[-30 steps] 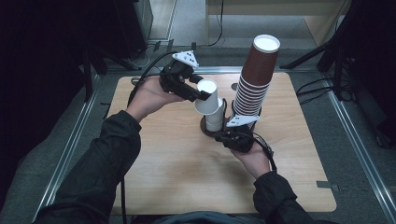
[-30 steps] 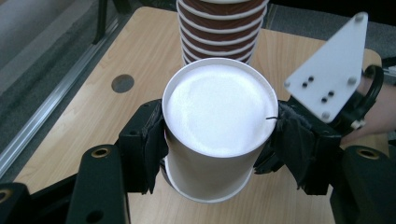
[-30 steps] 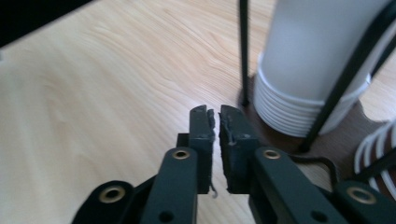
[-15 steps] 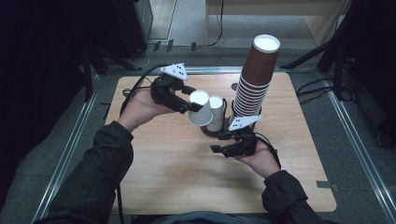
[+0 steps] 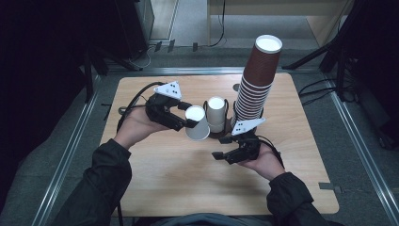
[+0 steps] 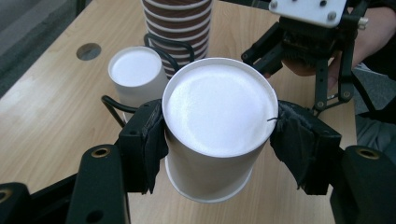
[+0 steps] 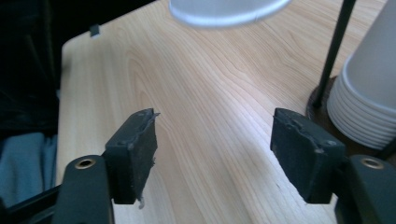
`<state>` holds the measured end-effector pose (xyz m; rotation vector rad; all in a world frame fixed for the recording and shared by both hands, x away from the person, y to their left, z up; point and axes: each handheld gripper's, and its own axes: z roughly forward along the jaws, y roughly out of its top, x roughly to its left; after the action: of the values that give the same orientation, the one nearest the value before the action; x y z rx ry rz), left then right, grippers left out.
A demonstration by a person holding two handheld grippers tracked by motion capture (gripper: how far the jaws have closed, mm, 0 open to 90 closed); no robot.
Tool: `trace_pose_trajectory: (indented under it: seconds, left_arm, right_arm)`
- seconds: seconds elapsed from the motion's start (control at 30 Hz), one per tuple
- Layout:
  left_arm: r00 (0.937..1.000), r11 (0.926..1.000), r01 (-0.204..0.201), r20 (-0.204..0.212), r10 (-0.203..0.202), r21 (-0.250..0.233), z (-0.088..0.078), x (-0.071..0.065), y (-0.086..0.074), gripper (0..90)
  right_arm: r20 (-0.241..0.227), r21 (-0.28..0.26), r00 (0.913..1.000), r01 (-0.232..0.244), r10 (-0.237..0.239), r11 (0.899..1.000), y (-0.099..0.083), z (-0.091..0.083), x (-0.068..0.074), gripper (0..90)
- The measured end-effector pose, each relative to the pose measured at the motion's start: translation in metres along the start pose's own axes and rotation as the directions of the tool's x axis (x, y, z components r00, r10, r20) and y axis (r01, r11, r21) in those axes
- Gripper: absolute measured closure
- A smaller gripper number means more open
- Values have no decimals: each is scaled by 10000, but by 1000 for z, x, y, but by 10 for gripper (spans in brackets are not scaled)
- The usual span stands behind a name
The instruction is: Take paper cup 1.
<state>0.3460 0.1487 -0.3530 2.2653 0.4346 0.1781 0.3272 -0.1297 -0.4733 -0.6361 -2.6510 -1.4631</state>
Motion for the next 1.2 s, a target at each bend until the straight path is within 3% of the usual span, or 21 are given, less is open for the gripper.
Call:
trace_pose_trajectory:
  seconds: [0.1, 0.3, 0.43, 0.57, 0.93, 1.2]
  left_arm:
    - [10000, 10000, 44, 68, -44, 74, 5, -2, -8, 364]
    - [9997, 9995, 130, 180, -135, 275, 15, -6, -24, 364]
    - [9994, 9994, 169, 284, -178, 304, 20, -8, -30, 364]
    - [9989, 9993, 174, 439, -188, 318, 28, -11, -35, 364]
    - [9972, 9992, 285, 683, -303, 266, 41, -17, -45, 364]
    - [9955, 9993, 226, 909, -251, 286, 49, -22, -47, 364]
  right_arm:
    - [-301, -66, 9994, -194, 192, 9998, 1, 0, -1, 259]
    - [-741, -224, 9972, -70, 53, 9997, 3, -2, -3, 219]
    - [-764, -131, 9970, -95, 85, 9999, 3, -2, -4, 217]
    - [-761, 92, 9969, 186, -179, 9998, 3, 0, -3, 235]
    - [-602, -80, 9980, 210, -214, 9997, 4, -5, -1, 222]
    - [-774, -27, 9963, 363, -364, 9993, 4, -2, 0, 211]
